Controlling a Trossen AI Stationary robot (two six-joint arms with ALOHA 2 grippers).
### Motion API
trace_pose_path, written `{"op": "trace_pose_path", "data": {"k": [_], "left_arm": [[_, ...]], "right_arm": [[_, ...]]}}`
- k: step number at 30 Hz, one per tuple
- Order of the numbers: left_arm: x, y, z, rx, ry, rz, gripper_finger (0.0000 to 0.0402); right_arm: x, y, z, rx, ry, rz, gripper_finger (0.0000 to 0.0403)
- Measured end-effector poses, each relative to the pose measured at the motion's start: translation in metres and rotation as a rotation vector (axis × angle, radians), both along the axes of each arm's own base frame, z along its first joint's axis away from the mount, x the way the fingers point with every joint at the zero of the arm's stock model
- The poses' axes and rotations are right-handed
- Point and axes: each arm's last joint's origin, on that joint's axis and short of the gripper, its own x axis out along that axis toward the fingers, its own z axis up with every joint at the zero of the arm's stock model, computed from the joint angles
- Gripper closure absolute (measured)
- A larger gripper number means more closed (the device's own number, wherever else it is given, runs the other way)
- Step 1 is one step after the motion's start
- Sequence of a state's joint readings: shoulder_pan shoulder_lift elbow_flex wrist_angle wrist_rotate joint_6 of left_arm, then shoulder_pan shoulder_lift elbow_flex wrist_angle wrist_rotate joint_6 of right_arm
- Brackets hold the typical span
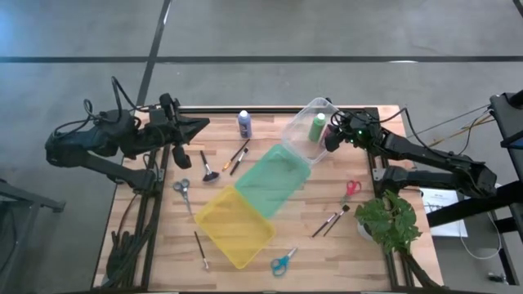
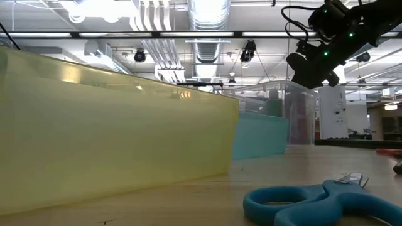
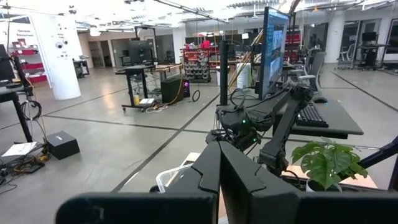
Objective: Pick & Place Paint Supplies
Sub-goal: Put the red paint bottle into the transparent bin
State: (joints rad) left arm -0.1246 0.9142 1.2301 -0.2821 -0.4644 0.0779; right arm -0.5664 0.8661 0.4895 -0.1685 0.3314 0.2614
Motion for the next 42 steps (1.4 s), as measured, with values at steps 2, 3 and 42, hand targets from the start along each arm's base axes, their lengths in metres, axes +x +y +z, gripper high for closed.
{"op": "trace_pose_path", "data": {"k": [2, 3, 42], "left_arm": [[0.0, 0.0, 0.0, 0.0, 0.0, 0.0, 0.0391], [0.0, 0.0, 0.0, 0.0, 0.0, 0.0, 0.0391], [0.0, 0.001, -0.002, 0.002, 0.018, 0.012, 0.0391]], "right_arm": [[0.0, -0.001, 0.0, -0.005, 0.001, -0.002, 0.0292], [0.0, -0.001, 0.001, -0.009, -0.004, -0.002, 0.0292], [-0.012, 0.003, 0.041, -0.102, -0.125, 0.005, 0.014]]}}
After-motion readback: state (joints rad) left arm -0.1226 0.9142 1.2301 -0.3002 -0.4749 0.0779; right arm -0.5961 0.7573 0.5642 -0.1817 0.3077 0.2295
